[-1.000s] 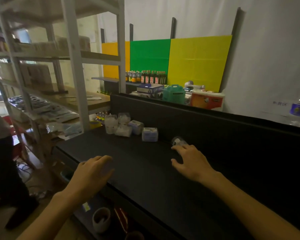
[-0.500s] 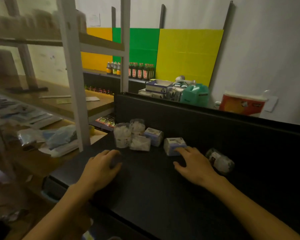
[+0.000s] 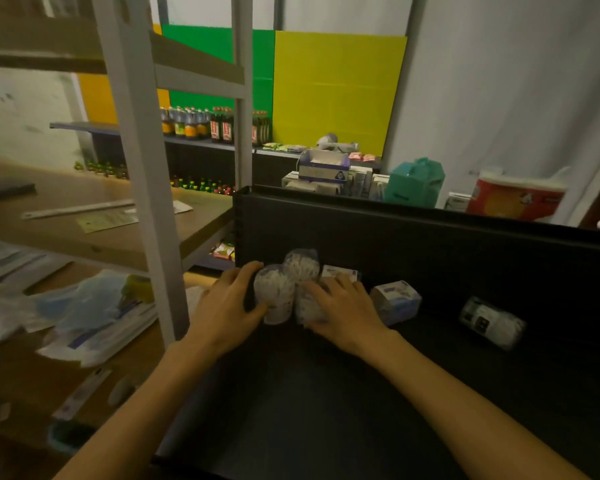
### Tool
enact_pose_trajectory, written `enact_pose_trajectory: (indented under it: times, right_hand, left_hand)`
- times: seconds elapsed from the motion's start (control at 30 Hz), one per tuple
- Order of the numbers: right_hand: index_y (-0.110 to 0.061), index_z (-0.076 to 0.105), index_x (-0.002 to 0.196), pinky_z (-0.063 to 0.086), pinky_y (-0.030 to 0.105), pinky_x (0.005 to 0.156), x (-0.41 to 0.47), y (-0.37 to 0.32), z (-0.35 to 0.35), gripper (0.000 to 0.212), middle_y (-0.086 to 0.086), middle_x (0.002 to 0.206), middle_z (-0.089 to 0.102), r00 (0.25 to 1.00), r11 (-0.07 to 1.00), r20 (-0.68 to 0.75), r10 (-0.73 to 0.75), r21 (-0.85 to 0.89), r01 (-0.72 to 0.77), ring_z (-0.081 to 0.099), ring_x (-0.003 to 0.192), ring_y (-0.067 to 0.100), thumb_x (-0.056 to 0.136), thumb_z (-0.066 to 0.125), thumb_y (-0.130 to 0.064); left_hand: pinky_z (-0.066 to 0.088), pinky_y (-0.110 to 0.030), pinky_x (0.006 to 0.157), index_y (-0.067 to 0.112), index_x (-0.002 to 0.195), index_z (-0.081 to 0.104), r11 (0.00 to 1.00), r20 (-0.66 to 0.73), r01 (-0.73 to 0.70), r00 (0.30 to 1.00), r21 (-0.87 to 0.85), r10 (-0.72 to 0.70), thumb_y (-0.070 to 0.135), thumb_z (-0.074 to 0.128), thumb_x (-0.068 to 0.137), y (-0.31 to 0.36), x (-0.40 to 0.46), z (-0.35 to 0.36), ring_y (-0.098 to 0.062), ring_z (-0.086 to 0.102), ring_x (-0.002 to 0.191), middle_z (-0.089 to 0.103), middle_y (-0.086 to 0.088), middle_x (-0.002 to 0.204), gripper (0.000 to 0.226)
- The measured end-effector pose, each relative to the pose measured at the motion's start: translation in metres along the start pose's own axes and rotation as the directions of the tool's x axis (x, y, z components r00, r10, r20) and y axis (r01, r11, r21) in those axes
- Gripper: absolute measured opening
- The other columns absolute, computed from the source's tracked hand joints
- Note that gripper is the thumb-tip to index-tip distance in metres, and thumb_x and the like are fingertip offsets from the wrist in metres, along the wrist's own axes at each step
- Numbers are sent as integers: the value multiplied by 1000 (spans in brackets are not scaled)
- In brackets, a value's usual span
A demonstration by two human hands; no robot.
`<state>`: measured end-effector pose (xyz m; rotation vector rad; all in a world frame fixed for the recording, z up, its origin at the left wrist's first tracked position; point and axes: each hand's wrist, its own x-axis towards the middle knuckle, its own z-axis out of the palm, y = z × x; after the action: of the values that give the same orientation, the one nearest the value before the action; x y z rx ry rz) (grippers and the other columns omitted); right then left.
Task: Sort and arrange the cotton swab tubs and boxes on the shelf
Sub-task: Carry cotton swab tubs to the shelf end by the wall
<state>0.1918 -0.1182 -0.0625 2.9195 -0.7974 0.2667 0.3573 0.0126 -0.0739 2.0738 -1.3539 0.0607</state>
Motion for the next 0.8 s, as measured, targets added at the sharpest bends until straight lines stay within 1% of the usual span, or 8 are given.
enact_pose_trajectory:
  times: [0.17, 0.27, 0.3, 0.37, 0.43, 0.6, 0.7, 0.8]
  right_hand:
    - [-28, 31, 144, 27, 42, 109, -14, 3, -1, 72, 3, 147, 30, 992, 990, 24, 124, 68, -126, 27, 134, 24, 83, 62, -51]
    - [-33, 41, 138, 33, 36, 105, -37, 12, -7, 68, -1, 139, 39, 977, 945, 8, 215, 250, -210, 36, 126, 17, 78, 64, -56]
    - [-34, 44, 134, 37, 33, 103, -46, 16, -8, 66, -5, 134, 44, 966, 903, 1, 257, 357, -241, 40, 122, 13, 76, 65, -58]
    - [-38, 52, 122, 46, 24, 91, -67, 27, -14, 55, -15, 120, 53, 937, 762, -14, 350, 586, -276, 50, 111, 2, 74, 68, -59]
    - [-40, 54, 115, 49, 16, 77, -88, 37, -21, 45, -20, 110, 56, 901, 611, 4, 433, 734, -296, 55, 105, 0, 75, 71, -53]
    - [-30, 61, 112, 52, 18, 73, -150, 70, -37, 39, -13, 107, 63, 815, 444, -4, 580, 840, -312, 60, 100, 4, 77, 67, -46]
    - [-25, 65, 110, 55, 26, 81, -205, 92, -49, 45, -6, 108, 67, 754, 363, 7, 657, 873, -325, 63, 101, 9, 72, 66, -50]
    - [-25, 68, 101, 54, 19, 75, -256, 109, -61, 19, -7, 98, 70, 709, 334, -22, 705, 892, -305, 66, 90, 2, 84, 66, -32]
  left_hand:
    - [47, -38, 92, 37, 141, 21, 998, 79, -3, 997, -69, 9, 44, 65, 82, -1, 23, 15, -22, 46, 120, 39, -4, 139, 74]
    - [46, -35, 88, 35, 138, 27, 995, 87, -12, 996, -96, 20, 43, 70, 77, 1, 28, 23, -21, 48, 116, 43, -4, 134, 75]
    - [46, -35, 87, 34, 137, 29, 995, 79, -51, 995, -88, 58, 45, 71, 75, 2, 28, 23, -20, 49, 114, 44, -3, 133, 76]
    - [47, -34, 86, 34, 136, 31, 983, 43, -151, 987, -108, 157, 48, 72, 73, 8, 29, 21, -19, 51, 112, 47, -2, 130, 76]
    - [48, -33, 84, 36, 134, 33, 953, 14, -239, 969, -189, 246, 52, 70, 72, 24, 29, 17, -15, 51, 109, 50, -1, 127, 73]
    - [52, -36, 82, 40, 131, 32, 889, 59, -366, 917, -274, 395, 73, 51, 61, 90, 25, 26, -14, 52, 106, 50, 0, 126, 79]
    - [53, -32, 78, 37, 132, 34, 840, 93, -435, 869, -325, 486, 74, 50, 60, 142, 13, 49, -12, 54, 100, 53, -2, 123, 82]
    - [56, -36, 79, 37, 132, 35, 782, 111, -488, 817, -388, 566, 76, 49, 60, 190, -1, 72, -16, 57, 103, 55, -2, 122, 83]
